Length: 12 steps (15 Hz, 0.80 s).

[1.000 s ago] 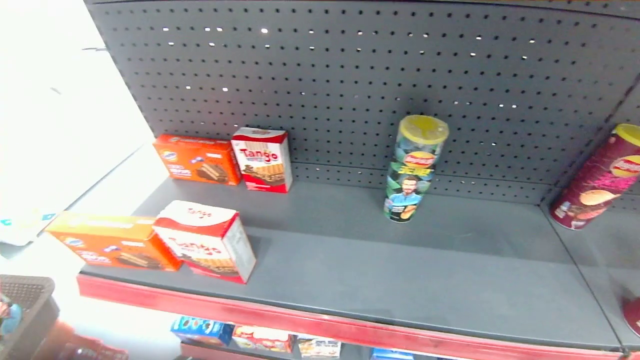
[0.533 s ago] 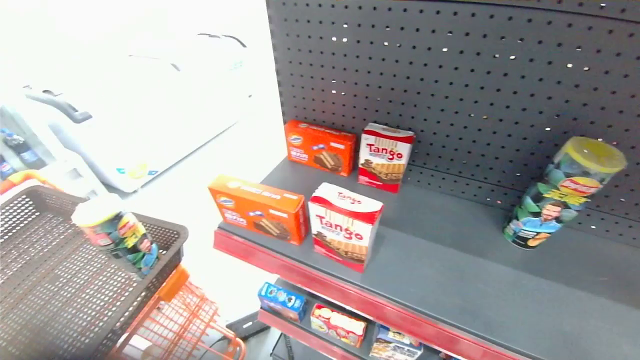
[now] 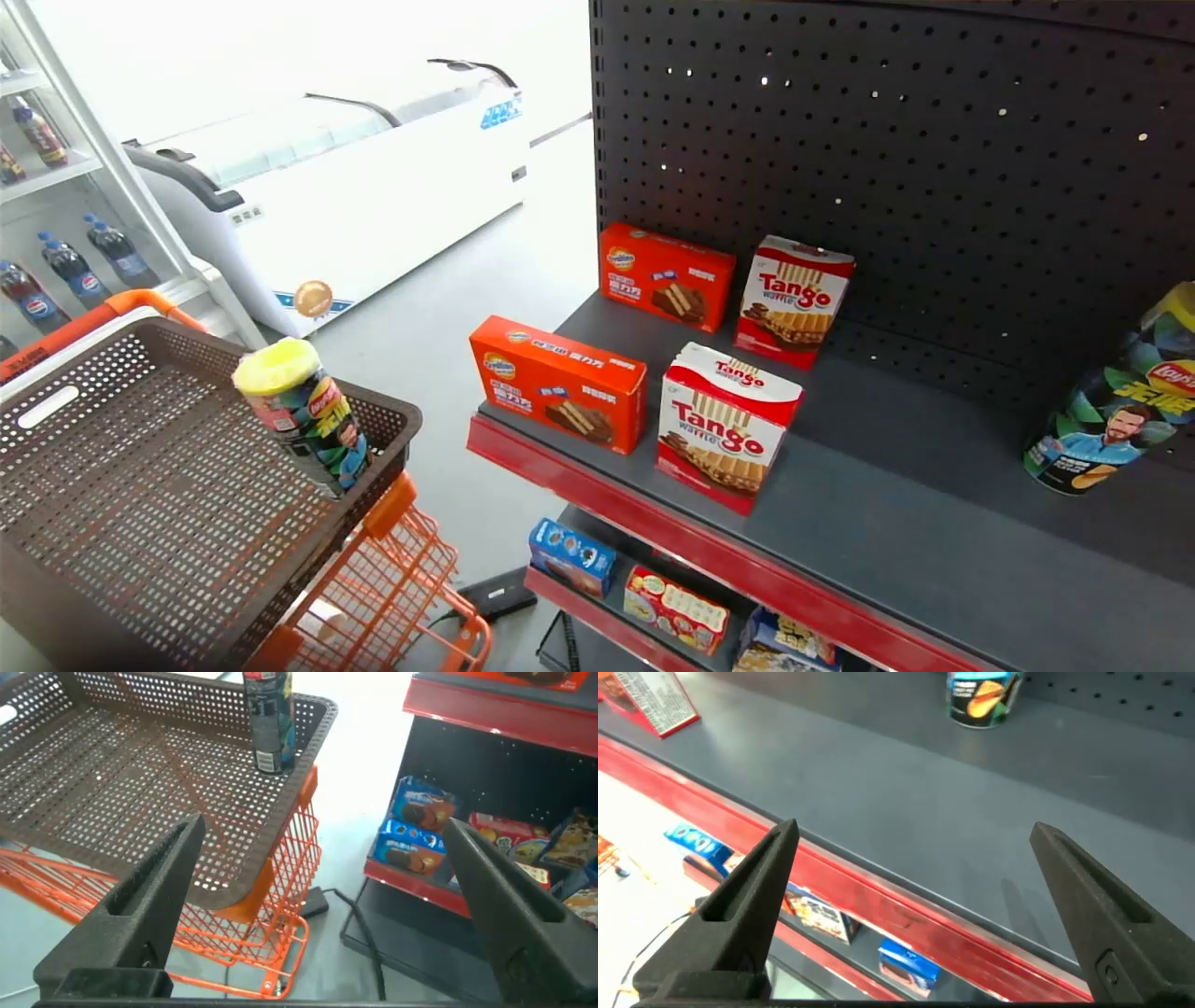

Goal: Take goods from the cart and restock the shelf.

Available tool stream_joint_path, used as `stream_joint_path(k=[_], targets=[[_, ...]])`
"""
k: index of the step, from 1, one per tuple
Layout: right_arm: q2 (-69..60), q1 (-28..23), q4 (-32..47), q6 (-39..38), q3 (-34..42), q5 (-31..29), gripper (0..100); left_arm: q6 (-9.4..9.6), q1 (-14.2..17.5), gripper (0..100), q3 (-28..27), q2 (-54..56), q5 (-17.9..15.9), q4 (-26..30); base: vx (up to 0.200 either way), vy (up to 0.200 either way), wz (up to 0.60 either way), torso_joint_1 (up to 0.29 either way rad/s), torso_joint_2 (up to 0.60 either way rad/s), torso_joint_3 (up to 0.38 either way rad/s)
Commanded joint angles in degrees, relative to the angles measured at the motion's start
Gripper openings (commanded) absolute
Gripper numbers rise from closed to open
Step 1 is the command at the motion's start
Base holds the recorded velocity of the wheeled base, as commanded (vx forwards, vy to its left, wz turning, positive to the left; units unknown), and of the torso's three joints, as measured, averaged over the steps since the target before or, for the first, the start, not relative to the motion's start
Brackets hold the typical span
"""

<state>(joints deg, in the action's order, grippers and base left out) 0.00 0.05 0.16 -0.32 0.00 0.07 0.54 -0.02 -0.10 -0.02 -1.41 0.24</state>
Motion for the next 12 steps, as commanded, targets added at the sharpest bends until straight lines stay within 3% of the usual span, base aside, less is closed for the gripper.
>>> stream_joint_path(k=[1,5,6,7,9,12], targets=[[0.0,0.0,0.0,0.1,0.0,0.0,100,-0.01,0.0,100,0.0,0.0,-0.1,0.0,0.0,0.0,0.0,0.0,0.0,0.0],[0.0,0.0,0.0,0.1,0.0,0.0,100,0.69,0.1,100,-0.3,0.0,0.4,0.0,0.0,0.0,0.0,0.0,0.0,0.0],[0.0,0.0,0.0,0.1,0.0,0.0,100,3.86,0.3,100,-2.8,-0.3,0.9,0.7,0.0,0.0,0.0,0.0,0.0,0.0],[0.0,0.0,0.0,0.1,0.0,0.0,100,6.85,0.3,100,-9.6,-7.9,1.1,3.7,0.0,0.0,0.0,0.0,0.0,0.0],[0.0,0.0,0.0,0.1,0.0,0.0,100,5.62,0.3,100,-13.3,-18.9,2.0,5.5,0.0,0.0,0.0,0.0,0.0,0.0],[0.0,0.0,0.0,0.1,0.0,0.0,100,3.24,-0.4,100,-15.5,-30.0,2.1,2.5,0.0,0.0,0.0,0.0,0.0,0.0]])
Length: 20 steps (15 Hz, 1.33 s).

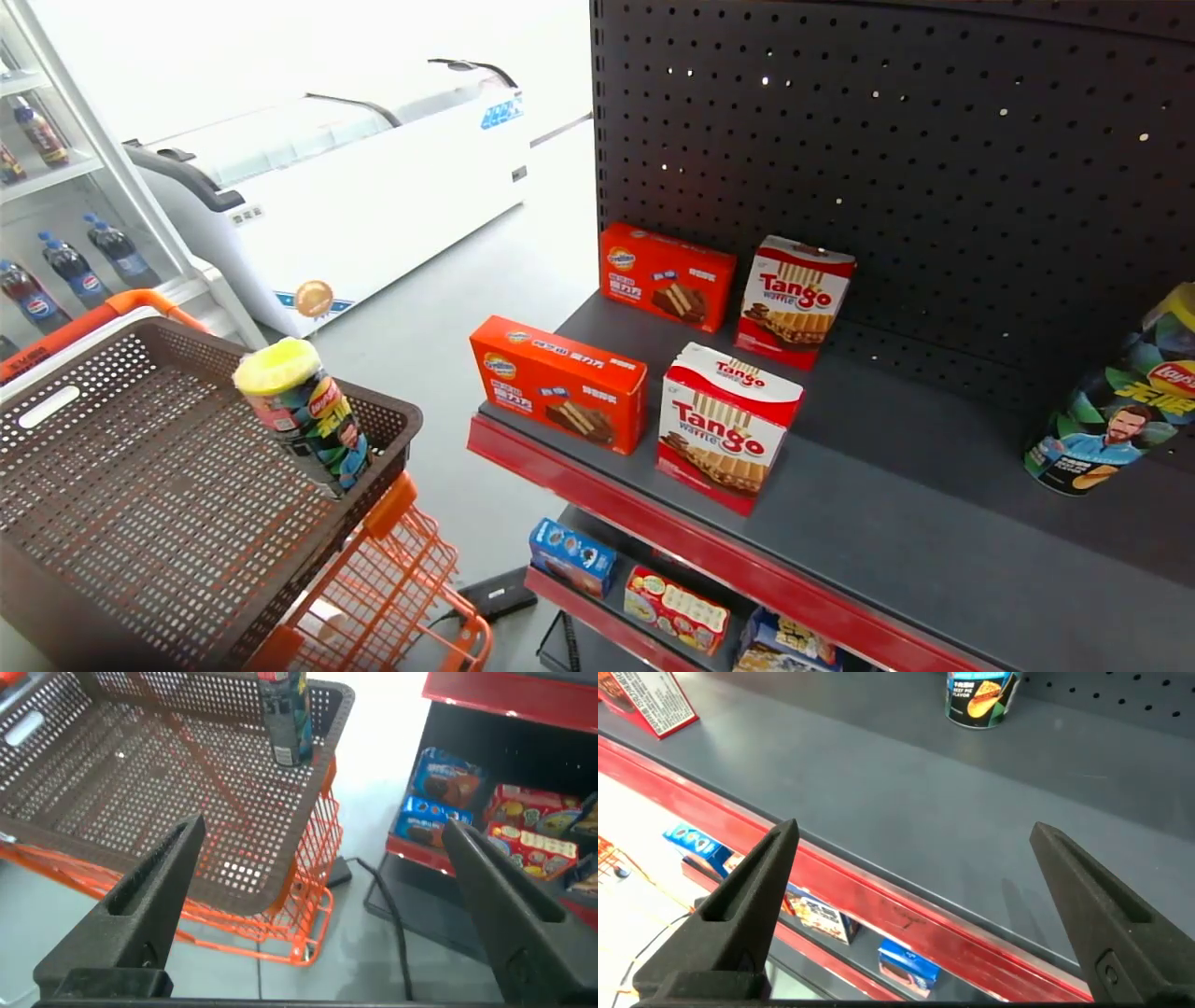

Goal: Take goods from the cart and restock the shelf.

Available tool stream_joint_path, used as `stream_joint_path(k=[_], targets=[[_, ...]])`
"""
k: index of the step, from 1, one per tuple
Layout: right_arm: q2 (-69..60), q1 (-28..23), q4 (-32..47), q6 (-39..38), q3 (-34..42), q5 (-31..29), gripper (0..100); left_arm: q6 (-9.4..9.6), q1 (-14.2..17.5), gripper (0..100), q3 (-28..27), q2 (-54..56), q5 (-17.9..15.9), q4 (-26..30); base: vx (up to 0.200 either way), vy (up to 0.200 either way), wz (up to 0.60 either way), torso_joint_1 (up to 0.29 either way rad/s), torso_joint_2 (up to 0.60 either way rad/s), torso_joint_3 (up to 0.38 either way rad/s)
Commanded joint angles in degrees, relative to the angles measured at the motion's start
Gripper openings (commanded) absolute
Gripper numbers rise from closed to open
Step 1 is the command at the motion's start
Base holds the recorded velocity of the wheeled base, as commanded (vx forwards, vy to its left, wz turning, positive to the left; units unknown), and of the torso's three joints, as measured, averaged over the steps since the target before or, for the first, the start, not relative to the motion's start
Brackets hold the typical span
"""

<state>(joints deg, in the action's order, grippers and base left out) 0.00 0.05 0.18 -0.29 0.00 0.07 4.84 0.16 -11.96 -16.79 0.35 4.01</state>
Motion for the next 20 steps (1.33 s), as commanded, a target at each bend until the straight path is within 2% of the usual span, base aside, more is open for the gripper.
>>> stream_joint_path(k=[1,2,3,4,5,6,7,8,10,13,14,16,17,18,19,20], targets=[[0.0,0.0,0.0,0.0,0.0,0.0,100,-1.59,-2.5,100,-3.8,-14.9,0.5,-2.7,0.0,0.0,0.0,0.0,0.0,0.0],[0.0,0.0,0.0,0.0,0.0,0.0,100,-3.78,-3.1,100,-4.0,-18.0,1.1,-3.3,0.0,0.0,0.0,0.0,0.0,0.0],[0.0,0.0,0.0,0.0,0.0,0.0,100,-4.22,-2.4,100,-4.1,-19.7,1.1,-3.7,0.0,0.0,0.0,0.0,0.0,0.0],[0.0,0.0,0.0,-0.1,0.0,0.0,100,-4.66,0.2,100,-4.5,-22.6,0.9,-4.9,0.0,0.0,0.0,0.0,0.0,0.0],[0.0,0.0,0.0,-0.1,0.0,0.0,100,-5.28,5.7,100,-5.5,-27.5,0.4,-6.2,0.0,0.0,0.0,0.0,0.0,0.0],[0.0,0.0,0.0,0.0,0.0,0.0,100,-5.37,9.6,100,-6.5,-31.5,-0.9,-6.8,0.0,0.0,0.0,0.0,0.0,0.0],[0.0,0.0,0.0,0.0,0.0,0.0,100,-5.37,12.4,100,-7.6,-35.8,-2.5,-7.3,0.0,0.0,0.0,0.0,0.0,0.0],[0.0,0.0,0.0,0.0,0.0,0.0,100,-5.19,13.1,100,-8.0,-37.4,-3.5,-8.0,0.0,0.0,0.0,0.0,0.0,0.0],[0.0,0.0,0.0,0.0,0.0,0.0,100,-5.02,13.6,100,-7.6,-45.0,-8.0,-18.2,0.0,0.0,0.0,0.0,0.0,0.0],[0.0,0.0,0.0,-0.1,0.0,0.0,100,-4.93,13.6,100,-6.6,-56.6,-10.1,-34.0,0.0,0.0,0.0,0.0,0.0,0.0],[0.0,0.0,0.0,-0.1,0.0,0.0,100,-4.93,13.6,100,-5.3,-65.0,-11.4,-47.4,0.0,0.0,0.0,0.0,0.0,0.0],[0.0,0.0,0.0,0.0,0.0,0.0,100,-3.96,13.7,100,-4.0,-74.4,-11.4,-61.3,0.0,0.0,0.0,0.0,0.0,0.0],[0.0,0.0,0.0,0.0,0.0,0.0,100,-3.7,13.7,100,-3.9,-76.5,-11.5,-64.4,0.0,0.0,0.0,0.0,0.0,0.0],[0.0,0.0,0.0,0.0,0.0,0.0,100,-3.87,13.6,100,-3.6,-80.1,-12.0,-70.1,0.0,0.0,0.0,0.0,0.0,0.0],[0.0,0.0,0.0,0.0,0.0,0.0,100,-2.64,13.4,100,-3.8,-83.7,-12.8,-72.3,0.0,0.0,0.0,0.0,0.0,0.0],[0.0,0.0,0.0,0.0,0.0,0.0,100,-2.2,13.8,100,-4.5,-86.2,-13.1,-74.1,0.0,0.0,0.0,0.0,0.0,0.0]])
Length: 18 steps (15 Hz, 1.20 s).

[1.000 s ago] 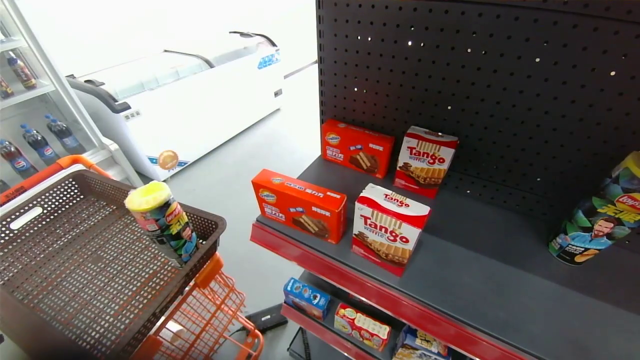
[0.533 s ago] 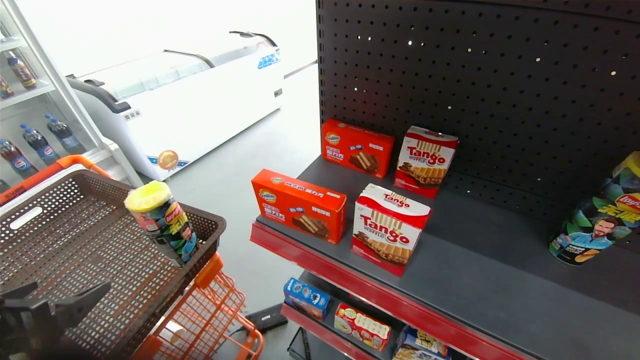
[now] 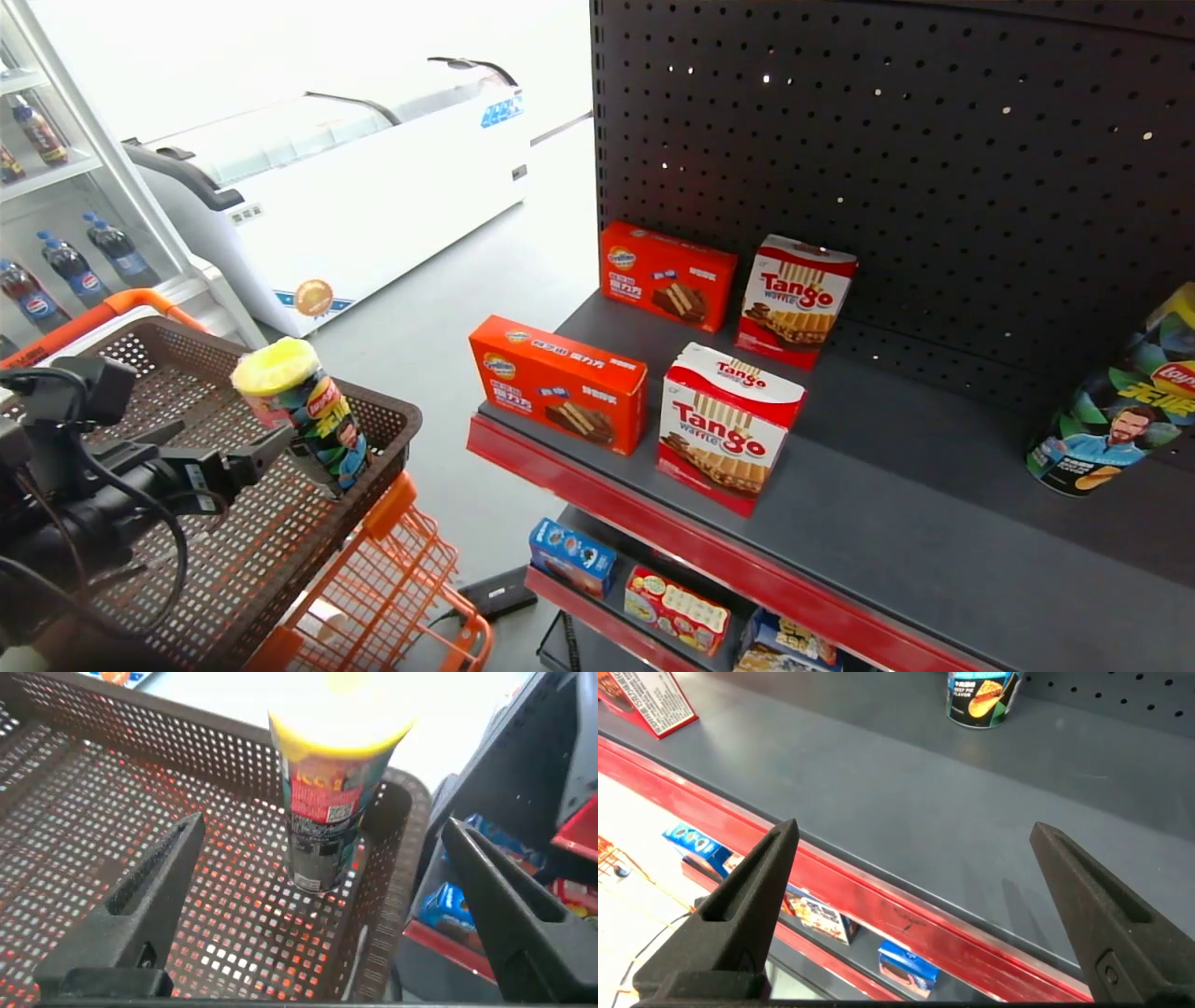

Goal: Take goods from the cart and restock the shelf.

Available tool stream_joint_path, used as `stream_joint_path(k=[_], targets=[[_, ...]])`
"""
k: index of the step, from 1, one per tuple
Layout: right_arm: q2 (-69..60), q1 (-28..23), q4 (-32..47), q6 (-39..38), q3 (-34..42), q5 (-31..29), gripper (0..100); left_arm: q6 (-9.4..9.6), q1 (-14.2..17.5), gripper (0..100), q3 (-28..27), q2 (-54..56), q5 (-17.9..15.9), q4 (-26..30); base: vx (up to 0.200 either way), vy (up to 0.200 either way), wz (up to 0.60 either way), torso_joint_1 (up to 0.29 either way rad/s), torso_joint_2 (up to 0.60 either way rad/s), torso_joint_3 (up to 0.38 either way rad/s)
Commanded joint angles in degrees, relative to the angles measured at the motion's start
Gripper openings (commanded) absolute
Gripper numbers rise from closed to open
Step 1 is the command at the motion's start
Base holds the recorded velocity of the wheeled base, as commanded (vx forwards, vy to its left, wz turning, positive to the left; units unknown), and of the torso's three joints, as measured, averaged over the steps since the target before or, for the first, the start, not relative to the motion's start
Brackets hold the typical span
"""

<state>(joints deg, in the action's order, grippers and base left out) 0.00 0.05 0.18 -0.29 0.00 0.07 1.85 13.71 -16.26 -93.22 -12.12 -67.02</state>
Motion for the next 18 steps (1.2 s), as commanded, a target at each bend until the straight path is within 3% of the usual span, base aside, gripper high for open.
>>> stream_joint_path(k=[1,6,14,15,18], targets=[[0.0,0.0,0.0,0.0,0.0,0.0,100,0.61,0.3,100,-1.3,-12.2,-1.1,-5.6,0.0,0.0,0.0,0.0,0.0,0.0],[0.0,0.0,0.0,0.0,0.0,0.0,100,1.05,0.1,100,-7.3,-23.2,-7.2,-16.2,0.0,0.0,0.0,0.0,0.0,0.0],[0.0,0.0,0.0,0.0,0.0,0.0,100,0.96,-0.6,100,-15.3,-31.8,-7.3,-21.9,0.0,0.0,0.0,0.0,0.0,0.0],[0.0,0.0,0.0,0.0,0.0,0.0,100,0.96,-1.0,0,-16.3,-32.5,-7.3,-22.4,0.0,0.0,0.0,0.0,0.0,0.0],[0.0,0.0,0.0,0.0,0.0,0.0,100,0.96,-1.3,0,-17.2,-32.6,-7.3,-22.2,0.0,0.0,0.0,0.0,0.0,0.0]])
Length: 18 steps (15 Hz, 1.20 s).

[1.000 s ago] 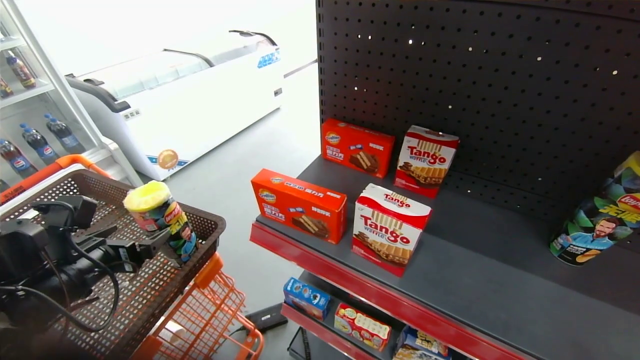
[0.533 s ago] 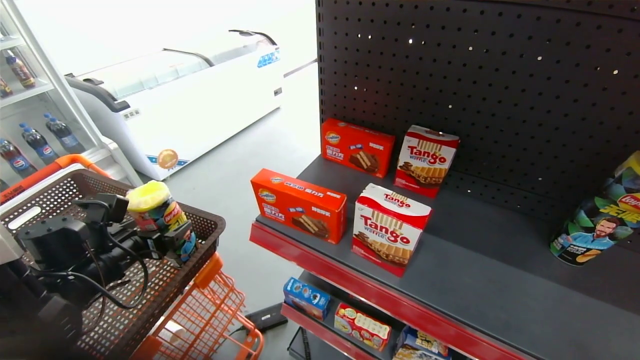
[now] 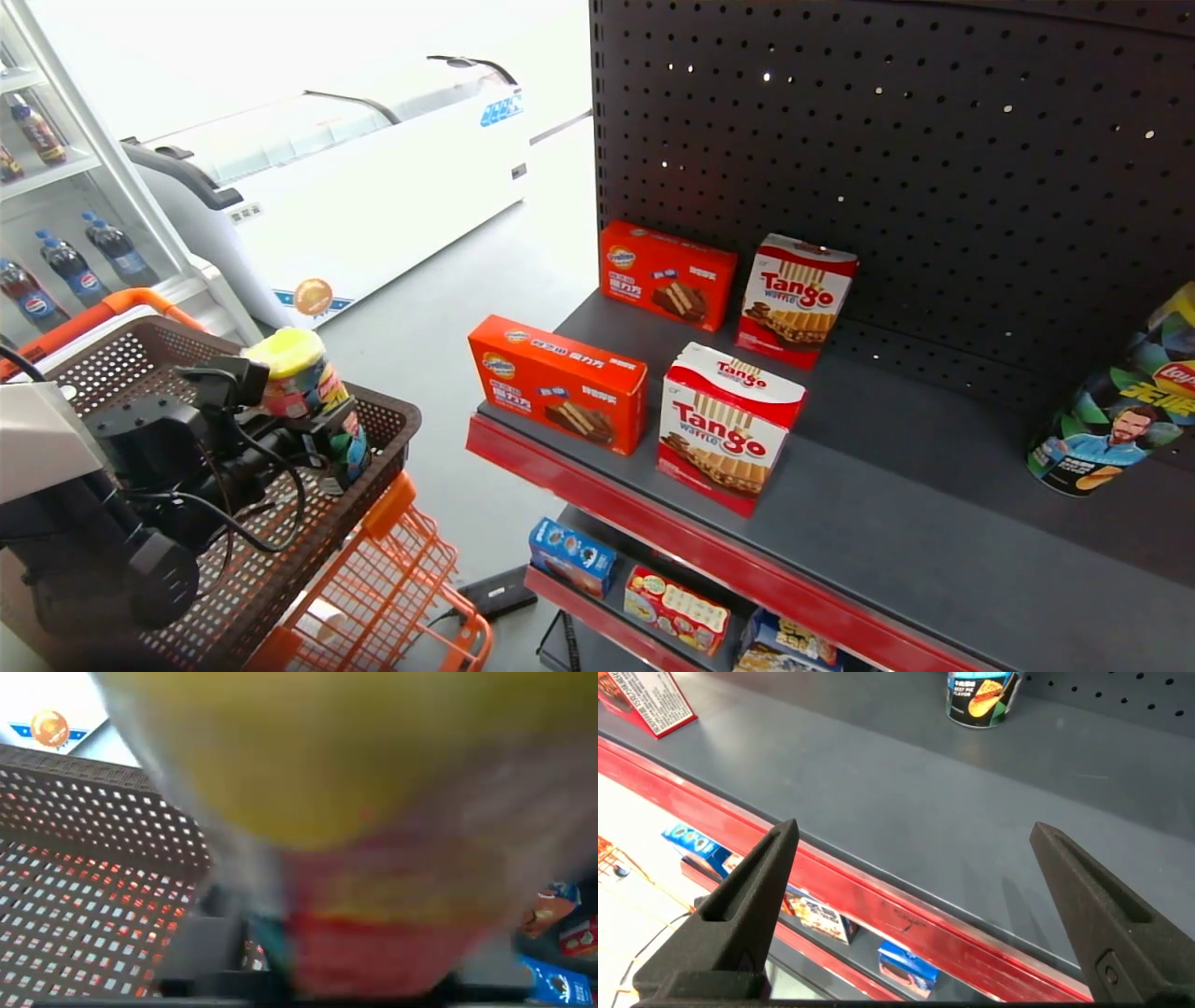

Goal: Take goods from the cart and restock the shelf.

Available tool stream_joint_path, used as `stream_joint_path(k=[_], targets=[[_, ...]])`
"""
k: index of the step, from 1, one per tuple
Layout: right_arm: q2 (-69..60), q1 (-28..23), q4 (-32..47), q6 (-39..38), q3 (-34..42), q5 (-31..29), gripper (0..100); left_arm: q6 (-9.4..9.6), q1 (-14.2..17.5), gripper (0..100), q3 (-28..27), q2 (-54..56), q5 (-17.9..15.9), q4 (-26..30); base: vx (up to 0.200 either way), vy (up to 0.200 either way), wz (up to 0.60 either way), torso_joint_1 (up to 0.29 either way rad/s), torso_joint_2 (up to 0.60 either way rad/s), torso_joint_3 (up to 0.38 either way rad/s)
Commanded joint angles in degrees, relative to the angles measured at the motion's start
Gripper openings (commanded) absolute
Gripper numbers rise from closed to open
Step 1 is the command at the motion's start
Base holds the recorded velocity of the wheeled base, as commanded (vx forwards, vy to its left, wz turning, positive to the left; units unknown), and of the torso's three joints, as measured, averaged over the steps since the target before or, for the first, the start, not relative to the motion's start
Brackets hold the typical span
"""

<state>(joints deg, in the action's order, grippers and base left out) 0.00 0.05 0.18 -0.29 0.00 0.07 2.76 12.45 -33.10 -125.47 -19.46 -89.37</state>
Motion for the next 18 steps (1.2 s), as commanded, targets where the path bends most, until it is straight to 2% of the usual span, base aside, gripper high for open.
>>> stream_joint_path(k=[1,4,8,12,15,17,18], targets=[[0.0,0.0,0.0,-0.1,0.0,0.0,100,-0.21,-0.5,0,-0.6,-0.4,0.0,0.1,0.0,0.0,0.0,0.0,0.0,0.0],[0.0,0.0,0.0,-0.1,0.0,0.0,100,-0.03,-0.6,0,-0.8,0.0,0.1,-0.3,0.0,0.0,0.0,0.0,0.0,0.0],[0.0,0.0,0.0,0.0,0.0,0.0,100,-0.12,-2.0,0,-2.2,10.8,1.9,1.7,0.0,0.0,0.0,0.0,0.0,0.0],[0.0,0.0,0.0,0.0,0.0,0.0,100,-0.03,-2.9,0,-2.3,25.4,0.9,15.4,0.0,0.0,0.0,0.0,0.0,0.0],[0.0,0.0,0.0,-0.1,0.0,0.0,100,-0.47,-4.9,0,-0.2,30.5,-1.0,16.5,0.0,0.0,0.0,0.0,0.0,0.0],[0.0,0.0,0.0,0.0,0.0,0.0,100,-1.52,-6.7,0,-1.1,32.1,-1.0,18.3,0.0,0.0,0.0,0.0,0.0,0.0],[0.0,0.0,0.0,0.0,0.0,0.0,100,-1.17,-7.4,0,1.6,32.7,-0.7,17.5,0.0,0.0,0.0,0.0,0.0,0.0]])
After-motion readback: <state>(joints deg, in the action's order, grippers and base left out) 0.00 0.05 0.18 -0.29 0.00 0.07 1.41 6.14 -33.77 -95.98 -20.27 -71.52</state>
